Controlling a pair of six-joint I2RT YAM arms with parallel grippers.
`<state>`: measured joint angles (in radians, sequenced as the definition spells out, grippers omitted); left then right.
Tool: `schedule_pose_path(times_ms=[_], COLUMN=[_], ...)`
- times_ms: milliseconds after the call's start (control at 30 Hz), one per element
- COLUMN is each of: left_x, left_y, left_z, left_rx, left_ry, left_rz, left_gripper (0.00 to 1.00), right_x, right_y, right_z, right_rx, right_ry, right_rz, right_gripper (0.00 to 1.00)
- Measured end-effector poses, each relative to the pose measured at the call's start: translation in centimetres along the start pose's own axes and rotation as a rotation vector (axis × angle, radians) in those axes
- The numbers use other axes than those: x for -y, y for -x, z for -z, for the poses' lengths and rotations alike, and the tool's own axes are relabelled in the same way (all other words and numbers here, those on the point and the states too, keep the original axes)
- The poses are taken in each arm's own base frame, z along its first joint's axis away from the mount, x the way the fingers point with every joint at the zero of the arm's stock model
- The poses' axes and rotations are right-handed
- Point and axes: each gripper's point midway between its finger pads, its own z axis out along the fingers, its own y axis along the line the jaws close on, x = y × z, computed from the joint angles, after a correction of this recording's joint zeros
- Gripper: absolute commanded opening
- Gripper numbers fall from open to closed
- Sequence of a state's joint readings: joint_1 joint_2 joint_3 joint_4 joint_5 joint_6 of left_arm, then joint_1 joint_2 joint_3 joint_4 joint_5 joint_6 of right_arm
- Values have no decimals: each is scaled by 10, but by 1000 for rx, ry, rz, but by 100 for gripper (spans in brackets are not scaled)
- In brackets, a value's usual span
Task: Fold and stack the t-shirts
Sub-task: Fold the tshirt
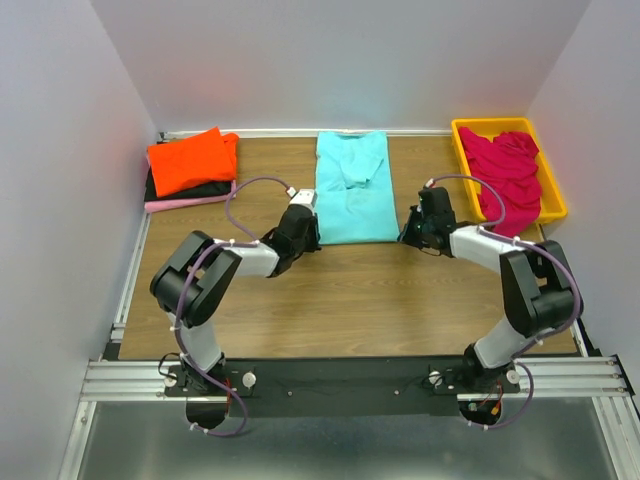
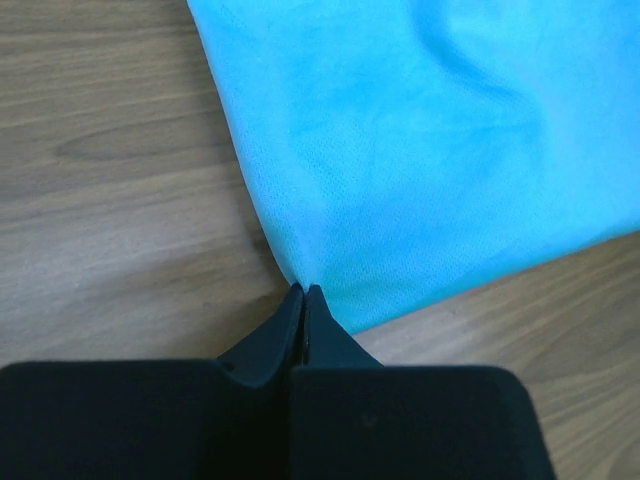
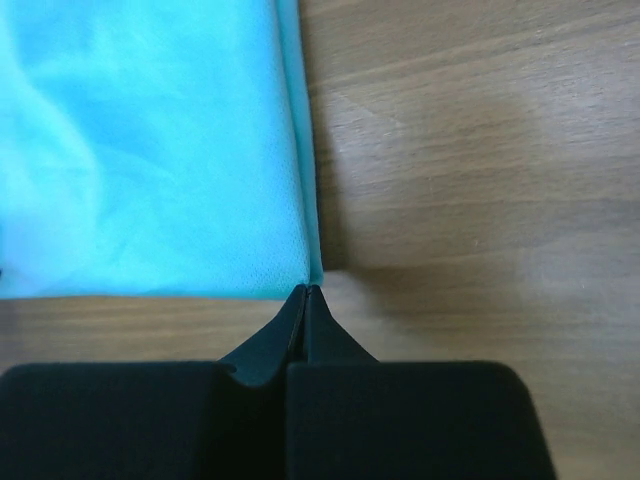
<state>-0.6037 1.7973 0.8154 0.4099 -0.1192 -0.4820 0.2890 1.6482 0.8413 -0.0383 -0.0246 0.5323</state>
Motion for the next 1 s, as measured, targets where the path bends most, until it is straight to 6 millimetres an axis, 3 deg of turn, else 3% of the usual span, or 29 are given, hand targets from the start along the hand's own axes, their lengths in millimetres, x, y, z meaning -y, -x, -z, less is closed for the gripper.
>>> schedule_pose_path(times_ms=[133,333,567,800,1000], left_x=[6,31,57,77,92], left_y=[10,35,34,47,44], left_z=[16,43,75,115,140], left_rx=[21,84,96,149,154], left_ry=[-26,-97,-167,-242,-298], left_rz=[1,-7,-27,-10,10], left_gripper=[0,0,0,0,0], right_x=[-12,-32,-40,-48,-46], right_y=[16,43,38,44,41], right_z=[29,67,99,143,161], right_rx=[71,178,194,258,267], right_ry=[53,128,158,205,211], right_rz=[4,11,27,43,44], right_gripper=[1,1,0,0,0])
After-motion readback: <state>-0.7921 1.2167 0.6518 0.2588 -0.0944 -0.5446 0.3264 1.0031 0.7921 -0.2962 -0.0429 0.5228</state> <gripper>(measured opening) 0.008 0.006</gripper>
